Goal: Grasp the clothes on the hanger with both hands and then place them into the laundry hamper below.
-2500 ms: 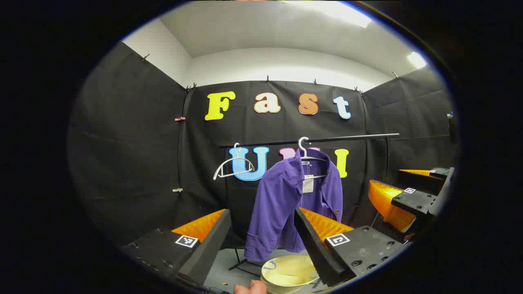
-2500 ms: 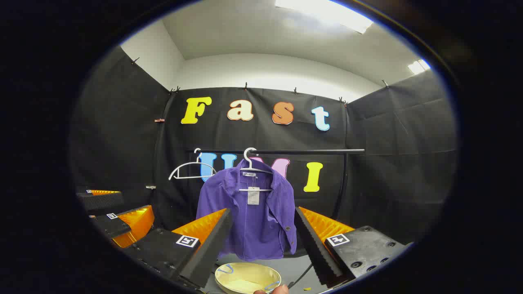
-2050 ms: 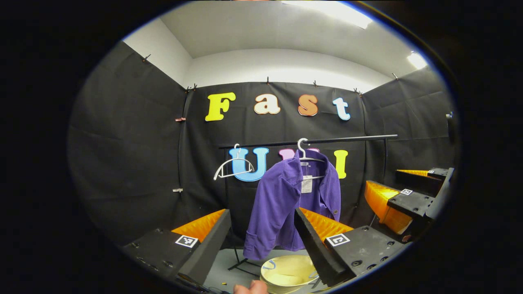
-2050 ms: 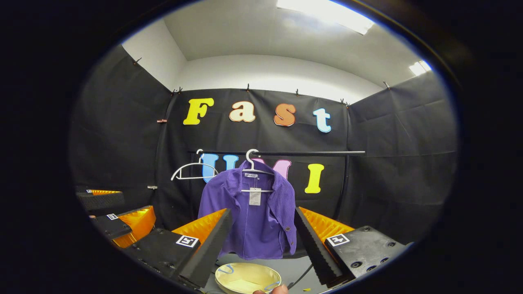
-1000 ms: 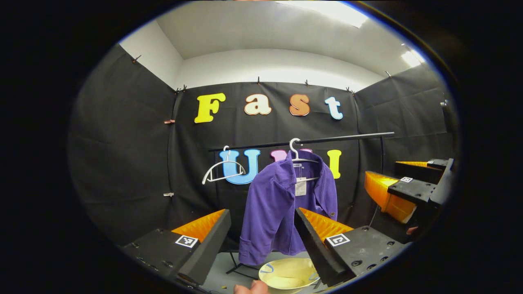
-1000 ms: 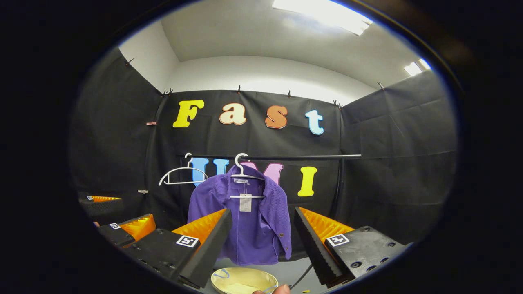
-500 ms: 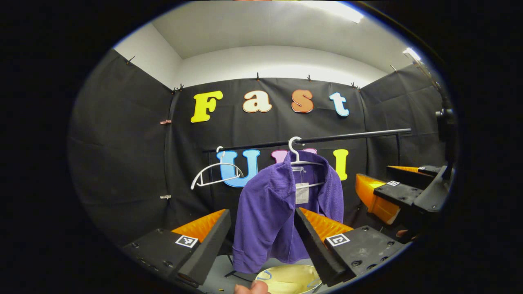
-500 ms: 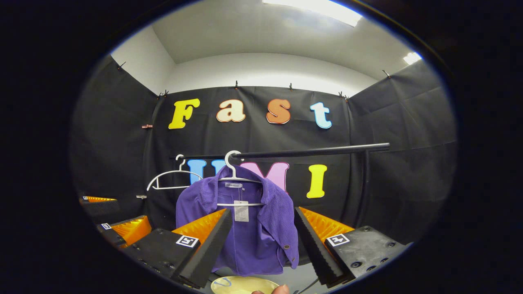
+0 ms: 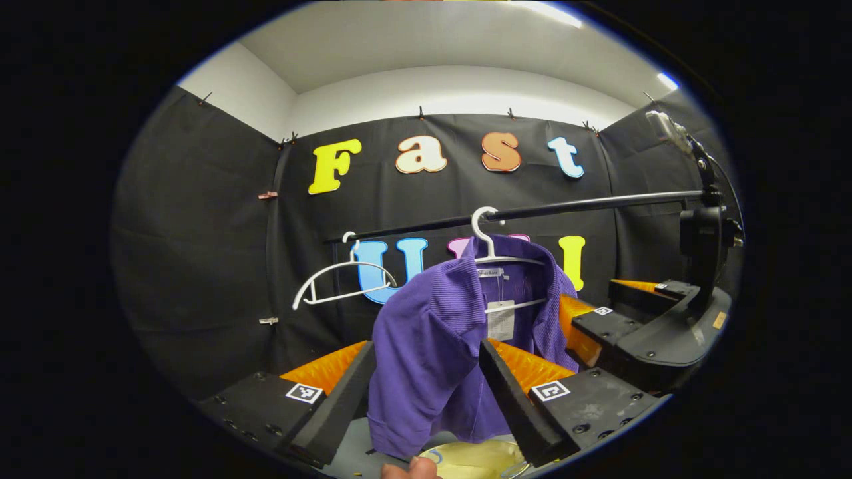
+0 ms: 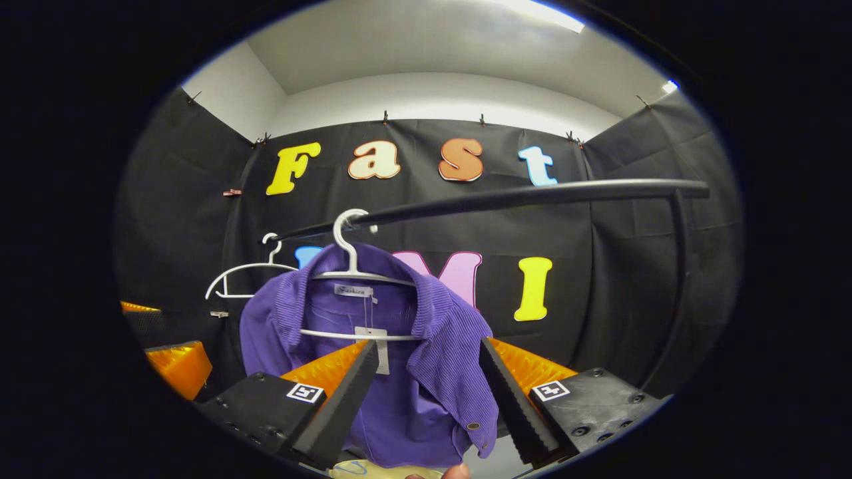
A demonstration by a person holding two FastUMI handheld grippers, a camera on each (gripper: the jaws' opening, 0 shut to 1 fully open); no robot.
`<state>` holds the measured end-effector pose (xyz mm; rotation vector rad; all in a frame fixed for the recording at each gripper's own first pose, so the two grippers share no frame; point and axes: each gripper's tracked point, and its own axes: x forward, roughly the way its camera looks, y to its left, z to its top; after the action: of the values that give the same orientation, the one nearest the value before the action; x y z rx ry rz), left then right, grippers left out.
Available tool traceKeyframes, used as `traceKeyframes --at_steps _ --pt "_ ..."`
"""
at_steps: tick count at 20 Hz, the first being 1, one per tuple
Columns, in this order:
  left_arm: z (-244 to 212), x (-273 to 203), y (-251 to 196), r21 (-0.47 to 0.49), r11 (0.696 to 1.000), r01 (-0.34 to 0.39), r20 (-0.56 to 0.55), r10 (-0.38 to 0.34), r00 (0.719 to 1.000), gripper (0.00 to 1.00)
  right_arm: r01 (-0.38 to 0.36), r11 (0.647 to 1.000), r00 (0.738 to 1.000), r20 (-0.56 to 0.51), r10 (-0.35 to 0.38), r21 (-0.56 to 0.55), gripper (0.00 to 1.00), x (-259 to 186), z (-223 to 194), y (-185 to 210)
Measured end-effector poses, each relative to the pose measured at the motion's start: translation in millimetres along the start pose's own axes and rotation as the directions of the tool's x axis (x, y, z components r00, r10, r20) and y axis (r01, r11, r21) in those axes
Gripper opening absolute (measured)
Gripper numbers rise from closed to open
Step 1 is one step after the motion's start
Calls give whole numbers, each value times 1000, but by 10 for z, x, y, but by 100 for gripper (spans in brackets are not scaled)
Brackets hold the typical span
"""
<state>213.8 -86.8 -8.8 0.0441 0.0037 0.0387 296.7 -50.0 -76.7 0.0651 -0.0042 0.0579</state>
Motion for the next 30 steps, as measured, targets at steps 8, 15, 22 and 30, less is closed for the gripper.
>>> traceKeyframes --at_steps 8,15,22,30 --pt "-348 899 -278 26 999 -28 -44 29 999 99 -50 999 998 -26 50 7 97 512 -288 -175" --pt "-608 1424 -203 47 997 -62 -81 65 995 96 -111 993 993 -19 112 49 97 708 -329 -105" --pt "-605 1658 197 22 978 -207 -66 208 976 33 -59 998 998 -8 59 16 99 1134 -552 -49" --pt "-660 1781 210 95 985 -144 -64 150 987 10 -62 998 998 33 63 -29 10 1168 -533 -161"
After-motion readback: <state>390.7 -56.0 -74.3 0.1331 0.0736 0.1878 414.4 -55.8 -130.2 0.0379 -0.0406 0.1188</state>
